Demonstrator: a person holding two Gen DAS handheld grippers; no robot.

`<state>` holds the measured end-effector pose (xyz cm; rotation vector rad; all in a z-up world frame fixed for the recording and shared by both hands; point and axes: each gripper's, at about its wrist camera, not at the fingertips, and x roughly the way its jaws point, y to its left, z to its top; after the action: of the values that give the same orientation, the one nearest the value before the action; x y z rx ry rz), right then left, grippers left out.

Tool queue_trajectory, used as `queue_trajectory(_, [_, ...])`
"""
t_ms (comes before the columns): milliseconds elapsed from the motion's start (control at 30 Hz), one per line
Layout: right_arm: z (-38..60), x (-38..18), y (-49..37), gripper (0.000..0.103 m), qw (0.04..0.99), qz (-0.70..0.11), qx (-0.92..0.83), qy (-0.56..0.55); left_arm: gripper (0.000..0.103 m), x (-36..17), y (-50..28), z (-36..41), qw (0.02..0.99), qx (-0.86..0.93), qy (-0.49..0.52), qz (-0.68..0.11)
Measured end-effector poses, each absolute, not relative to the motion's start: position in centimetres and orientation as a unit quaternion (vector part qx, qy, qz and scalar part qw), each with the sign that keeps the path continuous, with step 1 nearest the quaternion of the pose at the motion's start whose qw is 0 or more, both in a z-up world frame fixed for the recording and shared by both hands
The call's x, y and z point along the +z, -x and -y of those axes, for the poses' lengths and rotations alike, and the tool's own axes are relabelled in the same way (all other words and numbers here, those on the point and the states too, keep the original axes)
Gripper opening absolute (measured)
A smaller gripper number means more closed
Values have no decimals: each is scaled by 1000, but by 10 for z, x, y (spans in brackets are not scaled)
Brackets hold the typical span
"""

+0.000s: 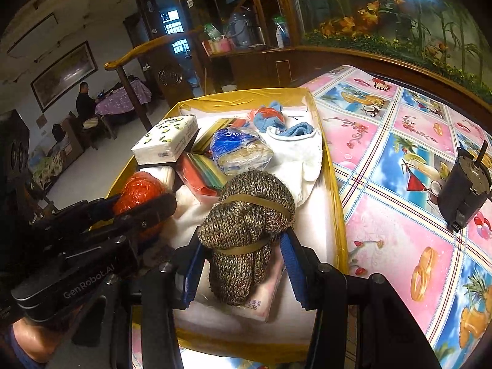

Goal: Organize soft objects
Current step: 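Lower the orange bag and knitted bundle into the box and open both tools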

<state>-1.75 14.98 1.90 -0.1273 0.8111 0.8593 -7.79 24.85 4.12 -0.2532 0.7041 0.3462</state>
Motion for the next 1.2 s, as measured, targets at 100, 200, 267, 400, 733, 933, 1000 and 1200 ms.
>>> queue_trajectory(100, [-149, 19, 19, 53, 828, -382, 406, 60, 43, 41, 77, -247, 916, 172, 122, -342])
queue_trajectory(200, [-149, 15, 18, 53, 824, -390, 406, 59, 43, 40, 76, -247, 915, 175, 119, -344])
queue_trajectory(267, [-150, 13, 18, 53, 826, -389, 402, 66, 43, 40, 75, -246, 914, 179, 118, -344])
queue_trajectory(400, [-150, 13, 19, 52, 828, -388, 399, 70, 43, 40, 74, -246, 913, 184, 115, -345])
queue_trajectory(733, [-150, 13, 20, 52, 828, -388, 399, 71, 45, 40, 72, -245, 912, 189, 114, -346])
queue_trajectory(933, [-149, 14, 22, 52, 831, -383, 395, 81, 49, 40, 72, -245, 912, 189, 112, -346])
queue_trajectory(1000, [-149, 14, 23, 52, 832, -382, 394, 83, 52, 40, 72, -246, 912, 190, 111, -347])
queue_trajectory(1200, [-149, 14, 24, 53, 832, -379, 395, 87, 62, 39, 72, -245, 911, 195, 108, -346])
